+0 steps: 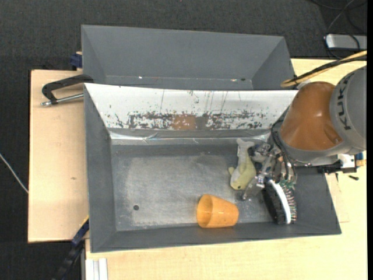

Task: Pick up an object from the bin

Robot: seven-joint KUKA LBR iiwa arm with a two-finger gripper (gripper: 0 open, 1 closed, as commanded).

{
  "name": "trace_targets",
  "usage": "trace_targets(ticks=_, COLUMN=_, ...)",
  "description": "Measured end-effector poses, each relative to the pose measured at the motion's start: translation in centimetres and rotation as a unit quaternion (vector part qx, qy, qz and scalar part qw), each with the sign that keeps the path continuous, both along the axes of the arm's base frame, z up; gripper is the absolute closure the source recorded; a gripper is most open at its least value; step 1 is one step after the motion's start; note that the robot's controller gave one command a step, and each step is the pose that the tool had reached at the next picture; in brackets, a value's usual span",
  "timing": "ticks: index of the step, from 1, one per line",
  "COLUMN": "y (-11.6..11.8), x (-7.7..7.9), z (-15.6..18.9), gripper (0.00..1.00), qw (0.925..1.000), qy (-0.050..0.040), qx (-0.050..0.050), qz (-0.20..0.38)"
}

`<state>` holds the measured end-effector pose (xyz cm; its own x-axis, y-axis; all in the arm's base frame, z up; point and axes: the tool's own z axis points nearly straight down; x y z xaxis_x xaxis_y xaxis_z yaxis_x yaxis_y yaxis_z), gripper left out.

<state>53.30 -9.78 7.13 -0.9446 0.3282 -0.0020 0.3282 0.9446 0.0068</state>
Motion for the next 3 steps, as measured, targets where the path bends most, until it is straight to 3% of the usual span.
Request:
trace_targets(ticks=1, y=-0.2, x=0.2, z=0.1, gripper=1.00, qw=1.0000, qy=-0.0030, qx=-0.003, qz=0.000)
trace_targets(ticks=3, y=0.0, x=0.5, z=3.2, gripper=1.00, qw=1.0000, qy=-0.0004, qx=-0.002, qz=0.001)
